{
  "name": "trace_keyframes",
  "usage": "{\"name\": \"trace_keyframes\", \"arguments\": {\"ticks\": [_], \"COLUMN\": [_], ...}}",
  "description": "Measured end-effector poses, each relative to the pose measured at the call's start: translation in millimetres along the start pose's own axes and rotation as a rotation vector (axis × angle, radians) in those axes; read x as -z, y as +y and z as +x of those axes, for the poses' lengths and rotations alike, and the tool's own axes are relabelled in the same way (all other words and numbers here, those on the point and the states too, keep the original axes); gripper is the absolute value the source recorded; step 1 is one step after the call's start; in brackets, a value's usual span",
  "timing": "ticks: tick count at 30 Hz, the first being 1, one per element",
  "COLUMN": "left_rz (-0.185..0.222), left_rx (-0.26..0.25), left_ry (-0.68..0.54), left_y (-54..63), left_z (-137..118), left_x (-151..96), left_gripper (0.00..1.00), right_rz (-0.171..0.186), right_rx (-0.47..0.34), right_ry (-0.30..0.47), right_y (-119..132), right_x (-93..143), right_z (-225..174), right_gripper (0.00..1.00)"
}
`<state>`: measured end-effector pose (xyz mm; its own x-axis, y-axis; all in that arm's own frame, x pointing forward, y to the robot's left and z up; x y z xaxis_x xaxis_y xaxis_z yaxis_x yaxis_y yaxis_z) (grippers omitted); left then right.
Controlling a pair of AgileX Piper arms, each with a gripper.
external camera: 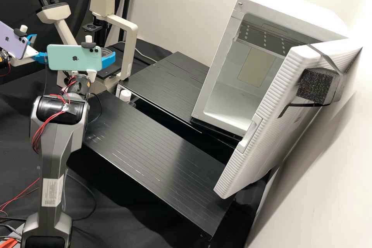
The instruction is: Move the petri dish to the bench.
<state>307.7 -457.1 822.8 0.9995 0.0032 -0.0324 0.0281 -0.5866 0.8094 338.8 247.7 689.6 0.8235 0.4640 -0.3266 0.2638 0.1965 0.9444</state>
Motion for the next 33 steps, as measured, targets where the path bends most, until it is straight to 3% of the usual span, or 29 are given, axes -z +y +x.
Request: {"name": "trace_keyframes", "arguments": {"ticks": [5,10,13,19,27,33], "left_rz": [0.0,0.0,0.0,0.0,0.0,0.0], "left_rx": [0.0,0.0,0.0,0.0,0.0,0.0], "left_ry": [0.0,0.0,0.0,0.0,0.0,0.0], "left_y": [0.0,0.0,0.0,0.0,0.0,0.0], "left_z": [0,0,0,0,0,0], "left_x": [0,0,0,0,0,0], "left_gripper": [1.0,1.0,1.0,1.0,1.0,1.0], "right_rz": [0.022,0.073,0.081,0.078,0.049,0.055], "right_rx": [0.007,0.021,0.022,0.008,0.017,0.036], "right_ry": [-0.018,-0.049,-0.068,-0.108,-0.128,-0.174], "right_y": [0,-8,-11,-12,-15,-25], "right_x": [0,-1,-1,-5,-7,-16], "right_z": [25,46,58,76,96,107], "right_gripper": [1.0,1.0,1.0,1.0,1.0,1.0]}}
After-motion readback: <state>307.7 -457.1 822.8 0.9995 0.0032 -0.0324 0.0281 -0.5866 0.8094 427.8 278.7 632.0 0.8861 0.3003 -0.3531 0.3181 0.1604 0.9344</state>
